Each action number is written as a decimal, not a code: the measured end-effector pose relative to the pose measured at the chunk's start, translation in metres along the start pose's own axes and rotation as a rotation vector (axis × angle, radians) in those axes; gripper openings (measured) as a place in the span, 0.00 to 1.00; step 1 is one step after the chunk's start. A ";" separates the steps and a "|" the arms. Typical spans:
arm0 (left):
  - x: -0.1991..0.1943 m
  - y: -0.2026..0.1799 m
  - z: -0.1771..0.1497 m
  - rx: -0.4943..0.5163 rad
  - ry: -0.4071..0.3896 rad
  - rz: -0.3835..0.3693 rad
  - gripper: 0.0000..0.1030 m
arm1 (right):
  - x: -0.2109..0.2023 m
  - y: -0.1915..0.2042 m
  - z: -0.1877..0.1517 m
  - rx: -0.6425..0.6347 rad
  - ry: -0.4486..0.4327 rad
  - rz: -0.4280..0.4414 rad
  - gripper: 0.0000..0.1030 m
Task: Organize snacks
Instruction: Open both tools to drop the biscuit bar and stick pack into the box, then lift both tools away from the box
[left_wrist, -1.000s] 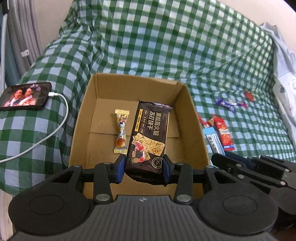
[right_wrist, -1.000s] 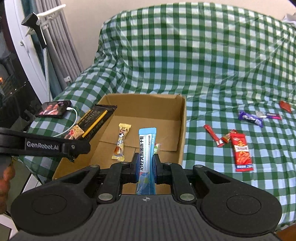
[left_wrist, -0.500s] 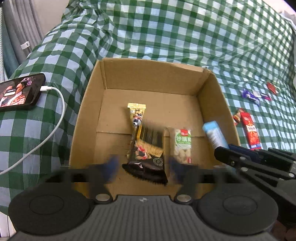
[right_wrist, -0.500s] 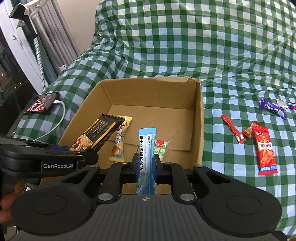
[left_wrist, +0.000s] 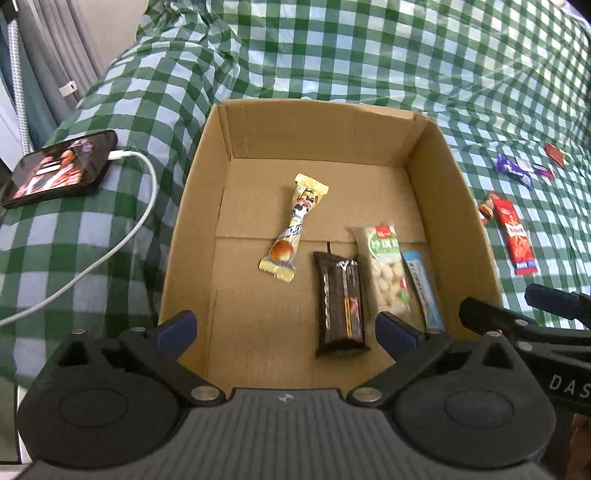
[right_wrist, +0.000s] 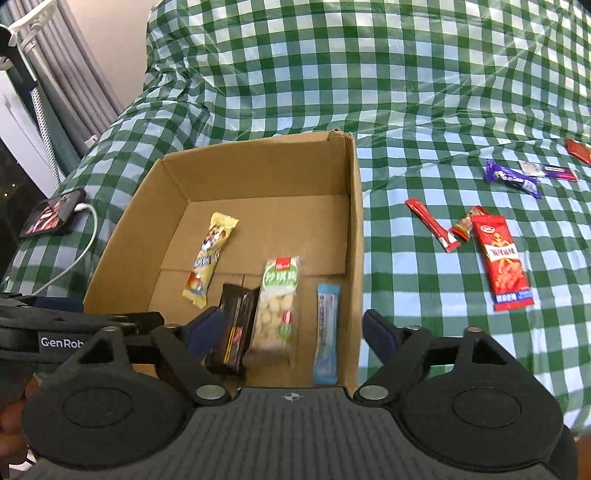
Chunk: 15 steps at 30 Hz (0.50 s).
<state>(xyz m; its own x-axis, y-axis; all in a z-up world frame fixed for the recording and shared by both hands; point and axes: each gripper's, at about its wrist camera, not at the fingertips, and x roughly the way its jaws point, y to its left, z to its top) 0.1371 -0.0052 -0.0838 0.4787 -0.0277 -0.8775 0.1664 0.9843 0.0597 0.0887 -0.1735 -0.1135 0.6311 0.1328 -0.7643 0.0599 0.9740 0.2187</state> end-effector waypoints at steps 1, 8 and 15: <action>-0.007 0.000 -0.005 0.003 -0.007 0.001 1.00 | -0.006 0.000 -0.003 -0.002 0.000 0.000 0.87; -0.063 -0.004 -0.035 0.008 -0.089 0.011 1.00 | -0.065 0.010 -0.031 -0.010 -0.062 -0.014 0.92; -0.113 -0.015 -0.067 -0.012 -0.159 0.028 1.00 | -0.117 0.019 -0.060 -0.033 -0.140 -0.002 0.94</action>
<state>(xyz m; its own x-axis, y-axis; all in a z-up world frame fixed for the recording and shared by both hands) 0.0227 -0.0046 -0.0169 0.6134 -0.0265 -0.7893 0.1415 0.9869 0.0769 -0.0302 -0.1594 -0.0563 0.7327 0.1063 -0.6722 0.0375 0.9799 0.1958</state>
